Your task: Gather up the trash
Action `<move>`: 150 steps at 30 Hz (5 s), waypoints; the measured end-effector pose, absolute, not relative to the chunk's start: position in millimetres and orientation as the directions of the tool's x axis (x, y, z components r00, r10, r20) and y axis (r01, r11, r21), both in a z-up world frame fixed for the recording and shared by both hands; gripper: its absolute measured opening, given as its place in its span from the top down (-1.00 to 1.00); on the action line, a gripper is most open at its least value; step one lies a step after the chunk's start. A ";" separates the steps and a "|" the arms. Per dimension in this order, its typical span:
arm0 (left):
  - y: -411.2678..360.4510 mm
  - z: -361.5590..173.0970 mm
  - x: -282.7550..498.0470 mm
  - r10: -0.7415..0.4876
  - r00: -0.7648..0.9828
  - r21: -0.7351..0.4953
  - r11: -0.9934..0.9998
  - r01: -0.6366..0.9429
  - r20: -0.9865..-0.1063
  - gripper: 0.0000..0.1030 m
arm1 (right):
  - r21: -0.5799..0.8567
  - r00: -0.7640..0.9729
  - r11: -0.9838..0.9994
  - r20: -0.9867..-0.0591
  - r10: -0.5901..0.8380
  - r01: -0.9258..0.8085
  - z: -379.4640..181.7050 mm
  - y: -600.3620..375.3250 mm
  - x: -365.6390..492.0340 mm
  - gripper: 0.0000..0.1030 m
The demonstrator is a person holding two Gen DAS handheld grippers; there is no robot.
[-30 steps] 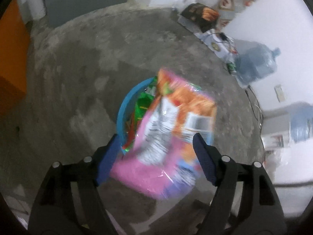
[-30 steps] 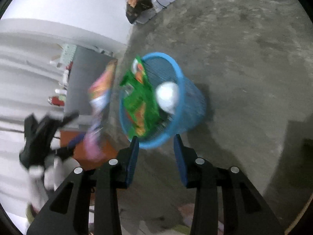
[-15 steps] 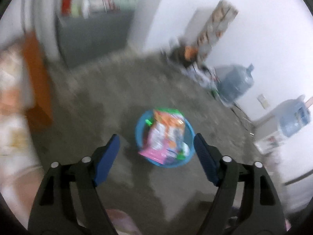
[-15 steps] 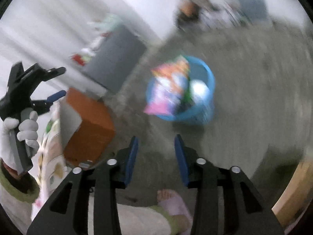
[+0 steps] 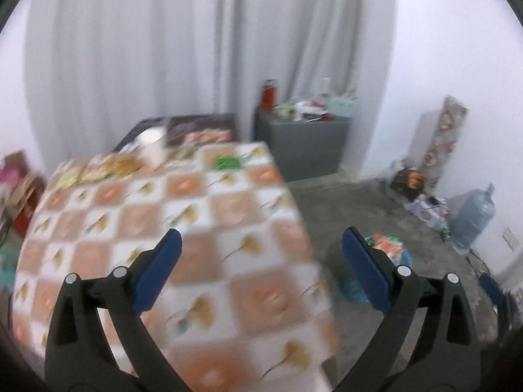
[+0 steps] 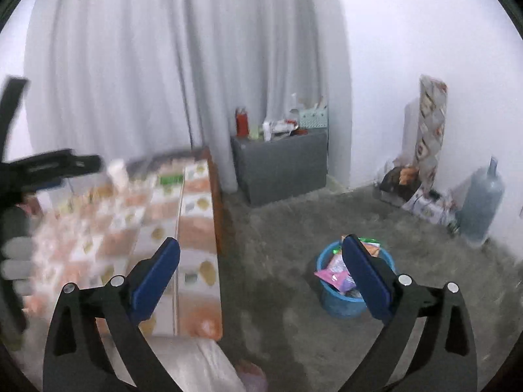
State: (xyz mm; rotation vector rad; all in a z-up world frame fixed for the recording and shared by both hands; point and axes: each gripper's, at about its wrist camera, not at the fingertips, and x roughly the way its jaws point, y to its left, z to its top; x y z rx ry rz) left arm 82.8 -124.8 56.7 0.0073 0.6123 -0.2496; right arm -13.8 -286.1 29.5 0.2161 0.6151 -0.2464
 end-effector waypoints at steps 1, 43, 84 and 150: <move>-110.2 49.3 76.0 -0.196 0.788 -0.060 0.978 0.199 -0.583 -0.83 | 0.087 0.756 0.955 -0.633 -0.168 0.285 26.6 -274.5 -9.6 -0.87; -73.2 -22.6 34.0 -0.064 0.691 0.030 0.992 0.123 -0.720 -0.83 | -0.010 0.557 0.905 -0.785 -0.270 0.424 -12.6 -283.5 -40.2 -0.87; -78.2 -21.3 29.8 -0.067 0.691 0.029 0.992 0.126 -0.719 -0.83 | -0.013 0.560 0.907 -0.783 -0.272 0.422 -9.9 -285.7 -37.8 -0.87; -80.1 -20.7 28.2 -0.068 0.691 0.027 0.992 0.125 -0.720 -0.83 | -0.015 0.558 0.901 -0.781 -0.282 0.434 -10.5 -278.0 -38.3 -0.87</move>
